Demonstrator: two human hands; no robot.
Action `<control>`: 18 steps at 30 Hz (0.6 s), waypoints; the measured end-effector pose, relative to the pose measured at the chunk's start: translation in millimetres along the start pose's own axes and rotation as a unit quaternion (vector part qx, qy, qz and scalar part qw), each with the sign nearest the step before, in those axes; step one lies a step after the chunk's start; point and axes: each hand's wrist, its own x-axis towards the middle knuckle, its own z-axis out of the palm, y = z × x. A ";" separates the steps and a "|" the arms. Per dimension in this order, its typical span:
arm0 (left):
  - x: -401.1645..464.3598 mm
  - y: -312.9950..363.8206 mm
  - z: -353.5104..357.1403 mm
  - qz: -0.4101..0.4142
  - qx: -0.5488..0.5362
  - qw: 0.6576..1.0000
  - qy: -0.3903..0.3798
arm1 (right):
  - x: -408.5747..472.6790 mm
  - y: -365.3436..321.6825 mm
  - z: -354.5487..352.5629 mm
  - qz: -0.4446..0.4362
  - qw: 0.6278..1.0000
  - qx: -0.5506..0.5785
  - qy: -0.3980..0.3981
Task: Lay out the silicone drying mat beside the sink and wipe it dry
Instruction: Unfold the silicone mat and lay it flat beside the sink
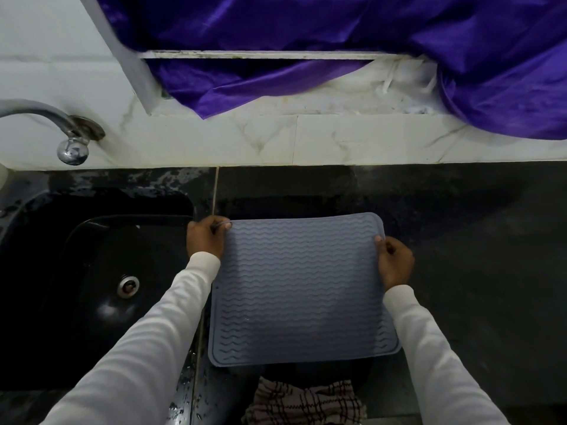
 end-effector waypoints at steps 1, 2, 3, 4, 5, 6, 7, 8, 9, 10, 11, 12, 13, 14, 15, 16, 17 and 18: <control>-0.8 -0.4 -1.2 0.003 -0.006 1.000 0.006 | -0.3 -0.5 0.6 -0.008 1.000 0.013 0.005; 0.1 -3.2 -0.6 0.002 -0.009 1.000 0.006 | -0.1 -0.5 1.0 -0.013 1.000 0.016 0.008; 1.4 -6.7 0.5 -0.002 -0.013 1.000 0.001 | 1.0 1.2 1.8 -0.017 1.000 0.009 0.009; 3.6 -10.4 1.9 -0.011 -0.018 1.000 -0.007 | 2.4 1.6 2.4 -0.019 1.000 -0.007 0.004; 6.4 -13.8 3.5 -0.024 -0.025 0.999 -0.020 | 4.7 3.2 3.2 -0.021 0.999 -0.027 -0.004; 10.1 -17.3 5.1 -0.036 -0.031 0.998 -0.032 | 7.4 4.2 3.6 -0.020 0.999 -0.047 -0.013; 14.3 -21.5 6.5 -0.046 -0.027 0.997 -0.046 | 11.1 7.1 4.0 -0.020 0.998 -0.065 -0.020; 17.9 -24.9 7.4 -0.055 -0.013 0.996 -0.062 | 13.6 8.4 3.4 -0.018 0.996 -0.080 -0.023; 21.2 -29.7 8.1 -0.062 0.006 0.995 -0.074 | 17.0 11.1 3.0 -0.016 0.995 -0.096 -0.024; 22.0 -32.8 7.5 -0.064 0.017 0.994 -0.082 | 18.8 12.8 2.0 -0.016 0.993 -0.110 -0.026; 20.3 -33.9 5.6 -0.060 0.026 0.994 -0.085 | 19.8 14.8 1.0 -0.020 0.991 -0.127 -0.030; 17.0 -35.8 3.3 -0.053 0.037 0.994 -0.085 | 19.5 15.8 -0.7 -0.023 0.988 -0.146 -0.039; 10.6 -35.0 -0.4 -0.042 0.053 0.994 -0.088 | 19.3 19.5 -1.9 -0.028 0.985 -0.161 -0.050; 1.3 -34.3 -4.4 -0.028 0.073 0.993 -0.090 | 16.0 20.1 -3.7 -0.031 0.983 -0.172 -0.061; -9.2 -34.8 -8.8 -0.016 0.089 0.992 -0.090 | 14.6 24.8 -5.1 -0.033 0.981 -0.179 -0.069; -21.9 -35.0 -14.4 -0.008 0.097 0.991 -0.089 | 11.4 26.5 -7.6 -0.031 0.979 -0.189 -0.073; -34.6 -36.0 -20.7 -0.007 0.098 0.991 -0.095 | 8.6 29.8 -10.1 -0.029 0.977 -0.197 -0.074; -47.7 -36.2 -26.5 -0.002 0.094 0.990 -0.109 | 3.5 29.5 -13.9 -0.027 0.975 -0.208 -0.076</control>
